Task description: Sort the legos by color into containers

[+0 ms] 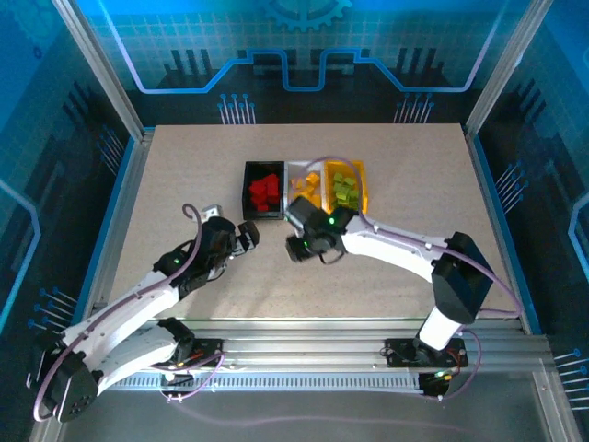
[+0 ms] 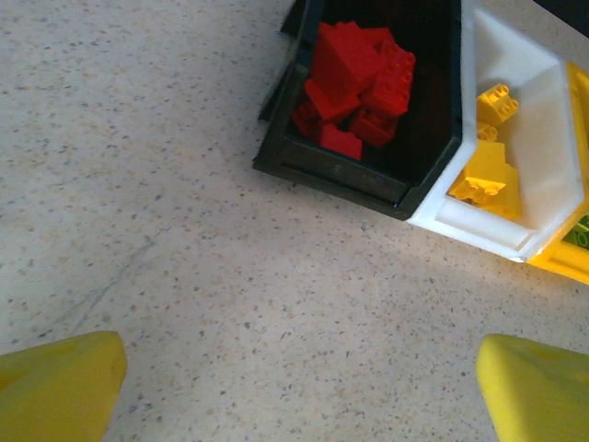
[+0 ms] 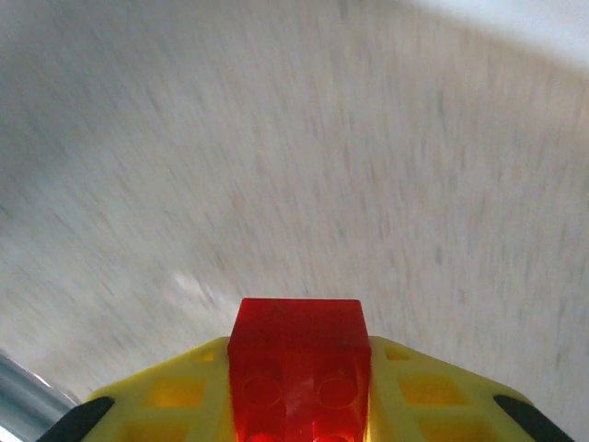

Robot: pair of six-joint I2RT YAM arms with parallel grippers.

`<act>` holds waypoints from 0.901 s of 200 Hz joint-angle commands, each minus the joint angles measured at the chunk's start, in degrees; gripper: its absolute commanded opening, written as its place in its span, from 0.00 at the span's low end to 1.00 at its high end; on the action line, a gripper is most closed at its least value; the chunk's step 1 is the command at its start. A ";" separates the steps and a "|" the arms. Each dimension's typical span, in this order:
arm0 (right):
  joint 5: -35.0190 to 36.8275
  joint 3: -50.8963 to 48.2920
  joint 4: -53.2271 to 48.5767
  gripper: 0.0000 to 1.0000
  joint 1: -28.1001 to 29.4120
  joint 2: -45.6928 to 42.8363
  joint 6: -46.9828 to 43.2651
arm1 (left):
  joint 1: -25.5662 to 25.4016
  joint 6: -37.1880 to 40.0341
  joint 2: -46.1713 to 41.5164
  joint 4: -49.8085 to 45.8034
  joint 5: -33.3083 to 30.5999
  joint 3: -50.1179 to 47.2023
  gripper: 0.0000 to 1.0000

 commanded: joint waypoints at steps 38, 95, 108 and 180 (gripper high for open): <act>-1.26 29.29 2.17 0.31 -6.90 21.11 -4.51 | 0.43 -2.07 -4.44 -3.78 -2.18 -2.29 0.99; 0.98 48.08 2.65 0.36 -10.36 35.94 -3.48 | 0.48 -1.69 -4.63 -4.36 -1.69 -2.20 0.99; 0.94 49.95 3.07 0.40 -11.02 38.11 -2.93 | 0.56 -1.52 -4.63 -4.29 -1.87 -2.11 0.99; -2.55 51.14 8.71 0.74 -11.46 34.15 -5.61 | 0.59 -1.22 -4.52 -2.95 -2.28 -1.88 0.99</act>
